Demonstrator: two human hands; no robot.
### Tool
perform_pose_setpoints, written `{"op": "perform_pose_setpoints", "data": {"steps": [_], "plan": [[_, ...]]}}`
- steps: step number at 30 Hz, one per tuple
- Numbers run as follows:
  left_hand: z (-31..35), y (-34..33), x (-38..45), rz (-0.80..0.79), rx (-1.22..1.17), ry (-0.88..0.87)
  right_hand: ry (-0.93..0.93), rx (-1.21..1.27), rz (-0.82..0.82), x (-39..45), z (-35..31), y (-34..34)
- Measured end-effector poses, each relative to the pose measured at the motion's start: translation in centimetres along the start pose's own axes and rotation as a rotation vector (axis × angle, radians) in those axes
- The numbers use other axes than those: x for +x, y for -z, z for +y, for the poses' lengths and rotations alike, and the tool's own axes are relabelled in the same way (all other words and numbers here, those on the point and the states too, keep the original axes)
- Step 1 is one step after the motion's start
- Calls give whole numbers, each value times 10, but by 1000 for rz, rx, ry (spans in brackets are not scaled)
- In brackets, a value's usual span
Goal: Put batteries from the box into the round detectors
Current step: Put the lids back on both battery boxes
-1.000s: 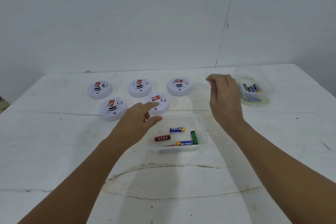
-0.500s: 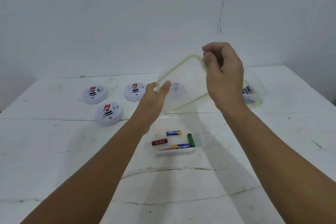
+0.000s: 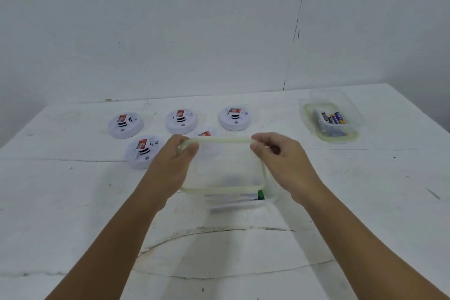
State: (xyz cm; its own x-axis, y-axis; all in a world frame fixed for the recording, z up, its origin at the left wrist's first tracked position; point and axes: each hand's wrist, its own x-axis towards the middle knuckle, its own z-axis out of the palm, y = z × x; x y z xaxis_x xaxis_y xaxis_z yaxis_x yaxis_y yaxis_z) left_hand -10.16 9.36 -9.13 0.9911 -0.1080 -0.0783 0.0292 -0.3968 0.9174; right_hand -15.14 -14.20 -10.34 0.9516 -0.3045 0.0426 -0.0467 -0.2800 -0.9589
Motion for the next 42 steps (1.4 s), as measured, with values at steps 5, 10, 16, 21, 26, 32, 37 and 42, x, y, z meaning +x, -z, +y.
{"op": "perform_pose_setpoints", "data": {"steps": [5, 10, 16, 21, 26, 32, 37, 42], "plan": [[-9, -6, -4, 8, 155, -2, -28, -50, -7, -6, 15, 0], [-22, -15, -8, 36, 250, -6, -39, -71, 19, -6, 23, 2], [-27, -19, -14, 44, 242, 12, -92, 58, -6, -3, 29, 4], [-28, -24, -15, 29, 209, 20, -134, 107, -34, 0, 30, 7], [-33, -27, -23, 35, 175, 36, -157, 166, -58, -9, 35, 5], [-28, -32, -26, 72, 95, 57, -199, 214, -34, -10, 37, -2], [-25, -30, -38, 258, 52, 76, -290, 283, -88, -18, 31, -3], [-30, -23, -64, 217, 169, 42, -303, 278, -126, -23, 22, 0]]}}
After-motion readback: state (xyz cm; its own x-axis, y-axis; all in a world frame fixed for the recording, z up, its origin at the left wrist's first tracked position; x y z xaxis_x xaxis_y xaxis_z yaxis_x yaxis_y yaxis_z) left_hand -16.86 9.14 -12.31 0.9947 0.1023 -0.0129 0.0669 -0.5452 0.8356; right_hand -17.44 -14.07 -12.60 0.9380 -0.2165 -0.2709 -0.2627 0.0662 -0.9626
